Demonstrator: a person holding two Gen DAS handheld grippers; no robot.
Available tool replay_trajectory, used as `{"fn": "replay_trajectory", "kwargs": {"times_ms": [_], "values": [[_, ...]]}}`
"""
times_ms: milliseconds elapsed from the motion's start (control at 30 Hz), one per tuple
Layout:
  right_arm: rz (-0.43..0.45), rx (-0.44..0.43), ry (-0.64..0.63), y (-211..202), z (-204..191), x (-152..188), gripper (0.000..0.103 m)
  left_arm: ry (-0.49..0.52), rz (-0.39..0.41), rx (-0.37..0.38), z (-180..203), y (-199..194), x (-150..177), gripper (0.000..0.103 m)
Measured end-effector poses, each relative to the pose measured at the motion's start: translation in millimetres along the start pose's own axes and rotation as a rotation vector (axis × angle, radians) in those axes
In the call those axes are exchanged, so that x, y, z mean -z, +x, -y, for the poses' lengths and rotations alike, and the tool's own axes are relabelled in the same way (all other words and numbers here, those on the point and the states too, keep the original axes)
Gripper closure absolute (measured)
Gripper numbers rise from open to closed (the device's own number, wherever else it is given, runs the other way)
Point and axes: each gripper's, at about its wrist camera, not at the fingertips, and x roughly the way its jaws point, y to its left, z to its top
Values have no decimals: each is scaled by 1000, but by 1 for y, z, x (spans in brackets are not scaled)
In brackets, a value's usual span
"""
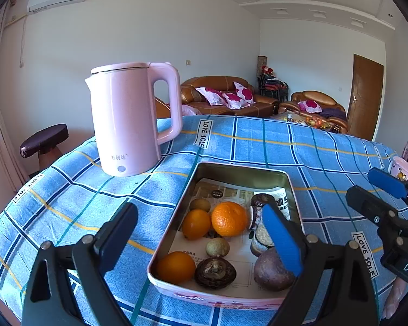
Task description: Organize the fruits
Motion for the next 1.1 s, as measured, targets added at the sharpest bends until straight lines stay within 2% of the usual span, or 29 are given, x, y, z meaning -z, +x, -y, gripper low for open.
{"fn": "replay_trajectory", "kwargs": {"times_ms": [733,1100], "values": [[6,6,23,-1,7,4,38,2,6,8,3,-2,-1,0],[23,16,45,-8,16,5,38,17,56,27,10,-15,-4,0]]}}
